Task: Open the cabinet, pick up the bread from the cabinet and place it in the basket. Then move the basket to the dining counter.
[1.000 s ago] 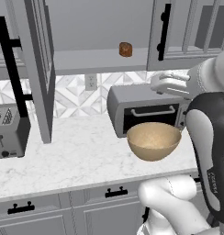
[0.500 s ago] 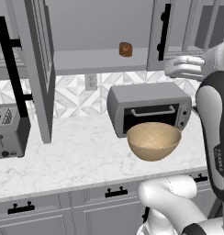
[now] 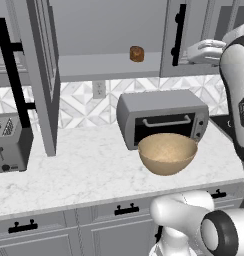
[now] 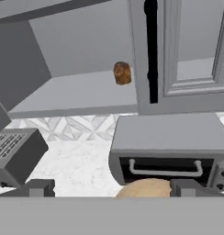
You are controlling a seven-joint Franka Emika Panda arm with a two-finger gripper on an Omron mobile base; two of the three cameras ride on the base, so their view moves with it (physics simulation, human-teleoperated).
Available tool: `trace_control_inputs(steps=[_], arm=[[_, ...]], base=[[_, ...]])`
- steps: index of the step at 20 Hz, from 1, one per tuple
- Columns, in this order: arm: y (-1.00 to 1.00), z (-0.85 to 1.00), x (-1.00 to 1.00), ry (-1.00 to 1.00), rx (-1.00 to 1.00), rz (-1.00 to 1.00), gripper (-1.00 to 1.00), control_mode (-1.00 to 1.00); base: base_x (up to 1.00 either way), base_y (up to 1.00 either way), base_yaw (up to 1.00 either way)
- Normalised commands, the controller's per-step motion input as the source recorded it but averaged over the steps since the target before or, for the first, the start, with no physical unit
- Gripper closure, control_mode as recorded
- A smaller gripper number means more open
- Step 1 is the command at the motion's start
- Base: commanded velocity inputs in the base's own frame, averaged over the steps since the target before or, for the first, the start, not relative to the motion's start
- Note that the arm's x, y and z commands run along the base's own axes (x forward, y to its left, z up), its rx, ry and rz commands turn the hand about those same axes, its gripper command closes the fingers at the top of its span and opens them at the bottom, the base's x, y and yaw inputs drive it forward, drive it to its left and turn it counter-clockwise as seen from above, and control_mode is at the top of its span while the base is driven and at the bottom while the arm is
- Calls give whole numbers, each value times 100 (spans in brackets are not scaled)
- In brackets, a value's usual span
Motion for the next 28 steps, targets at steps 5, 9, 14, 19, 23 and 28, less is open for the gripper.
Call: trace_control_inputs(steps=[5,9,14,19,23,28], arm=[[-6,0,77,-1,0,3,-100,-100],[-2,12,74,0,0,0,-100,-100],[-29,14,84,0,-1,0,-100,-100],[-8,1,73,0,0,0,-100,-100],[0,0,31,0,0,0,-100,-100],[0,0,46,-2,0,0,-100,-100]], base=[[0,0,0],[0,0,0],[0,0,0],[0,0,0],[0,0,0],[0,0,0]])
